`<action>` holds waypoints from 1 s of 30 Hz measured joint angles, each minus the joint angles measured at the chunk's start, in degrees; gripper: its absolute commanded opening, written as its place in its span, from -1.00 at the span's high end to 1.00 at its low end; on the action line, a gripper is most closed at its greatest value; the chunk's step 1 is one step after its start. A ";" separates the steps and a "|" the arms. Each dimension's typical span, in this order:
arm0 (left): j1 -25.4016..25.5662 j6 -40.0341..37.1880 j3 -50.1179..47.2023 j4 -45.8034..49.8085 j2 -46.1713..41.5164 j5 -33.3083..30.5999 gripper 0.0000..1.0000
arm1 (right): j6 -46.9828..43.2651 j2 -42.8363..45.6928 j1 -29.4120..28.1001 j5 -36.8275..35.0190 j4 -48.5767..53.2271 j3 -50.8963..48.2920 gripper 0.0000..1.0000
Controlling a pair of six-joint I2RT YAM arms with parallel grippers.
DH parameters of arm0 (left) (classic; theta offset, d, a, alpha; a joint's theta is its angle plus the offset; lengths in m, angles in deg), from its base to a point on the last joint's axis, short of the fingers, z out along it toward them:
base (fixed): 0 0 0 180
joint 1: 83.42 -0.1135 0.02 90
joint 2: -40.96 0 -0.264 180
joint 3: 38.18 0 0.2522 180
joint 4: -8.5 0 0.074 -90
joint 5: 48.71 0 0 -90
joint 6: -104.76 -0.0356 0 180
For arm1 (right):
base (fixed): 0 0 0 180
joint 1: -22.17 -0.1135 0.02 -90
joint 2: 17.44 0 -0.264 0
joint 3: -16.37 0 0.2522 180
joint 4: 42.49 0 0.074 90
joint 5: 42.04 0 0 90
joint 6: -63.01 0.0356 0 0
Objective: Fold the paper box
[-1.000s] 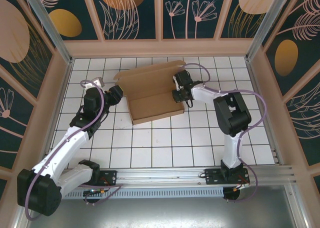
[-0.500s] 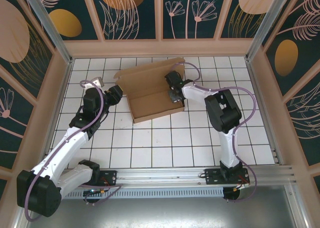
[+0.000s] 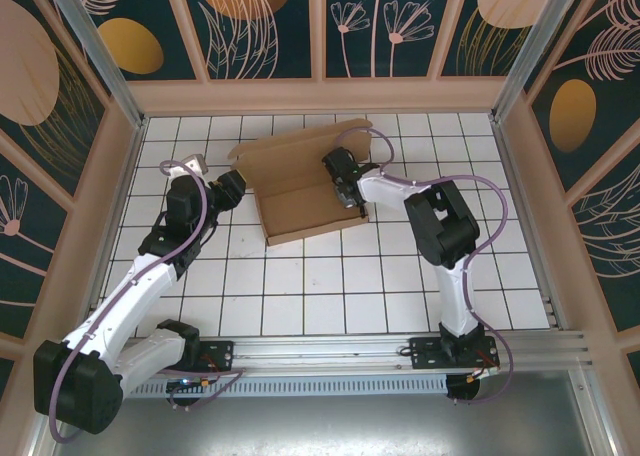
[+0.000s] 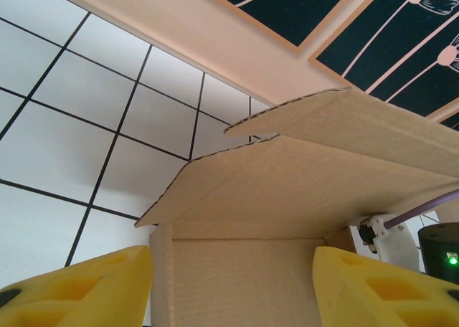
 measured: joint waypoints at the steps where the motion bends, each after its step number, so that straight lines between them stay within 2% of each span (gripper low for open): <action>1: 0.00 -0.04 0.00 0.02 -0.09 0.02 -0.32 | -0.09 0.61 0.28 0.39 -0.70 -1.18 0.51; 3: 0.00 -0.44 0.07 0.07 -0.15 -0.07 -0.38 | -0.07 2.67 0.87 1.81 -1.38 -3.43 0.27; 5: 0.00 -0.50 0.87 1.09 -0.02 -0.13 -0.35 | -0.09 6.03 1.49 3.93 -2.32 -6.27 -0.09; 7: 0.00 -0.85 2.97 2.54 0.50 -0.59 -0.29 | 0.00 10.91 2.05 7.26 -4.52 -9.46 -0.27; 11: 0.00 -1.42 6.05 2.62 0.17 -1.95 -0.20 | 1.33 22.86 3.82 17.75 -12.04 -15.96 -0.26; 14: 0.00 -3.34 4.96 0.98 -3.26 -3.21 -0.45 | 3.28 32.79 6.43 23.58 -20.83 -21.86 -0.16; 16: 0.00 -6.32 4.07 -0.15 -5.92 -3.50 -0.46 | 3.56 38.82 8.15 25.88 -28.55 -26.93 -0.03; 18: 0.00 -9.99 3.67 -2.12 -7.04 -3.15 -0.38 | 1.81 43.15 8.87 27.34 -35.87 -31.76 -0.01; 21: 0.00 -16.17 1.84 -7.19 -6.19 -1.92 -0.40 | -2.23 44.13 8.79 29.22 -41.70 -34.23 -0.11; 26: -0.59 -22.34 -5.25 -13.44 -4.26 -1.81 -0.47 | -8.76 42.25 12.66 40.30 -48.15 -34.47 -0.21; 30: -3.50 -24.41 -6.12 -15.37 -0.94 -1.18 -0.48 | -13.66 39.71 17.86 49.37 -54.40 -34.53 -0.28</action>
